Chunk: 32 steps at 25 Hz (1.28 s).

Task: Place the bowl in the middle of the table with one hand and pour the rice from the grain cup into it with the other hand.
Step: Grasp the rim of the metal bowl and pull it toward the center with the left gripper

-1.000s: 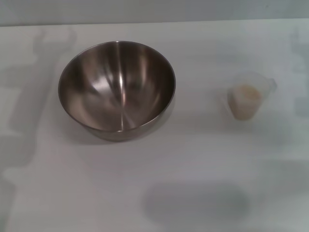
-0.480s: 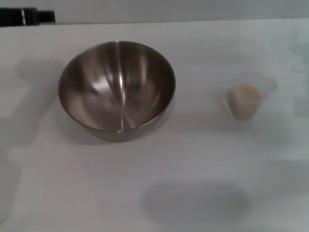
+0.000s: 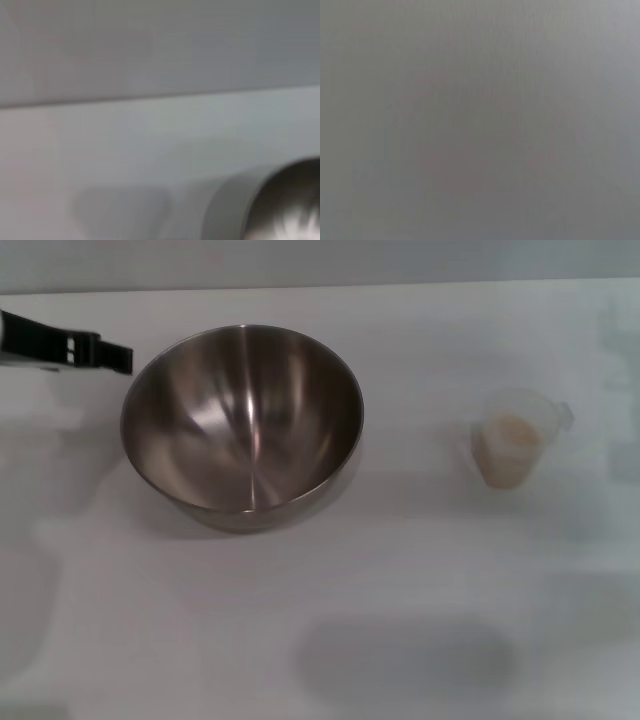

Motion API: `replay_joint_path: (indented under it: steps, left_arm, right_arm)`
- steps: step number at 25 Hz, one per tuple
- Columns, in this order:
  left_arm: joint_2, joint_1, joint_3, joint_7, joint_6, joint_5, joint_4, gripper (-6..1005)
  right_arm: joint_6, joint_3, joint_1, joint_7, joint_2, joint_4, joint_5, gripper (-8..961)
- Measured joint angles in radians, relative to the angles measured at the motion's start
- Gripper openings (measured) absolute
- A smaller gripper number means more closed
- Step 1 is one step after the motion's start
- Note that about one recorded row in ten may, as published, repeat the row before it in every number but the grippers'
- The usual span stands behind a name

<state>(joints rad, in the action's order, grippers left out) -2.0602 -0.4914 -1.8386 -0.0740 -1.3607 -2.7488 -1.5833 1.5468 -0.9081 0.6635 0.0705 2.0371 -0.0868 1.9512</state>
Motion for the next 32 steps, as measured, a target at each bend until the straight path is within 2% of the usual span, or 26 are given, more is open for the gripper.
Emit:
replay_joint_path:
  steps: [8,17,32]
  left_arm:
    - [0.0,-0.051,0.0,-0.001,-0.029,-0.001,0.094,743]
    - [0.0,-0.092,0.002,-0.005,-0.005,-0.002,0.203,730]
    - [-0.002,-0.136,0.011,-0.009,0.026,-0.001,0.303,707]
  right_arm:
    - [0.001,0.0,-0.003,0.0,0.0,0.003,-0.001,544]
    - [0.001,0.0,-0.004,0.0,-0.001,0.004,-0.002,545]
    - [-0.001,0.0,-0.004,0.0,-0.005,0.004,-0.002,545]
